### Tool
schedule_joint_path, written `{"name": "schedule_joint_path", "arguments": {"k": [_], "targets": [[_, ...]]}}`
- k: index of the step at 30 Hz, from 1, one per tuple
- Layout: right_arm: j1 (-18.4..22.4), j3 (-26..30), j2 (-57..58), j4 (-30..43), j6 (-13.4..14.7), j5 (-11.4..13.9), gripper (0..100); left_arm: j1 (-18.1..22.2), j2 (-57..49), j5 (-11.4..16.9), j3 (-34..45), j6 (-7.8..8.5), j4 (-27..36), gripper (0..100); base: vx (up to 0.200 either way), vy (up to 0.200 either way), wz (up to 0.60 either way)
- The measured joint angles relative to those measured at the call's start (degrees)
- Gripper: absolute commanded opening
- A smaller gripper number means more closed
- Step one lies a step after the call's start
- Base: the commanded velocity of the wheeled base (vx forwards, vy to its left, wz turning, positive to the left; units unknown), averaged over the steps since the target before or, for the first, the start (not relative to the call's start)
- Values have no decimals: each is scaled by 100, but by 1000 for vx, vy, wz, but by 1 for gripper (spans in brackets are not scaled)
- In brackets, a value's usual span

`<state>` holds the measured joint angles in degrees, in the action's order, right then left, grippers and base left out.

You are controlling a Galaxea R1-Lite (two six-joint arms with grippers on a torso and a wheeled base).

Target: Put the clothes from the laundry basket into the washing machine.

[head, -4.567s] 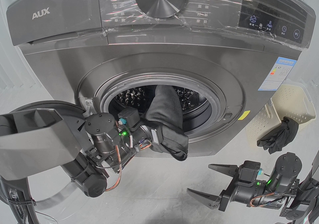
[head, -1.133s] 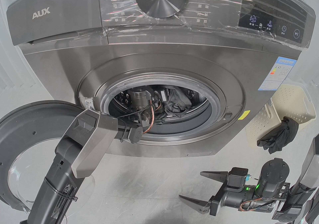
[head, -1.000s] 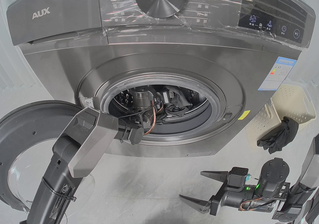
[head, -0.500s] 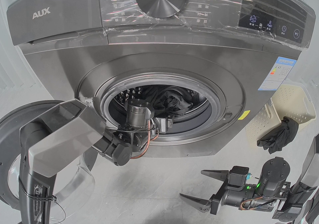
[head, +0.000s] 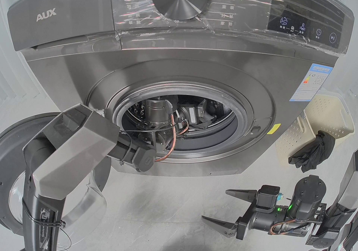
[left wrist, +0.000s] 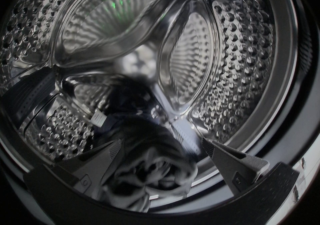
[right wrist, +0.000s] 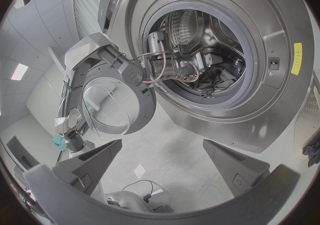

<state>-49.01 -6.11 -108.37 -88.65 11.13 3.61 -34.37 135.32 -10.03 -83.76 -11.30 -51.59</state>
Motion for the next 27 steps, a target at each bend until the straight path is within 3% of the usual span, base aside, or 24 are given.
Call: {"name": "schedule_joint_path", "arguments": {"k": [11,12,21,27], "targets": [[15,-12,-17,0,2,11,100,74,1126,18,-1353,0,187,100,0,0,0],[17,-12,-20,0,2,11,100,96,1218,2,-1428,17,197,0,0,0,0],[11,-34,-30,0,4,18,100,254,1607,-77,-2203,28,304,0,0,0,0],[13,-39,-34,-2,2,16,100,427,1799,-364,-2905,9,295,0,0,0,0]]}}
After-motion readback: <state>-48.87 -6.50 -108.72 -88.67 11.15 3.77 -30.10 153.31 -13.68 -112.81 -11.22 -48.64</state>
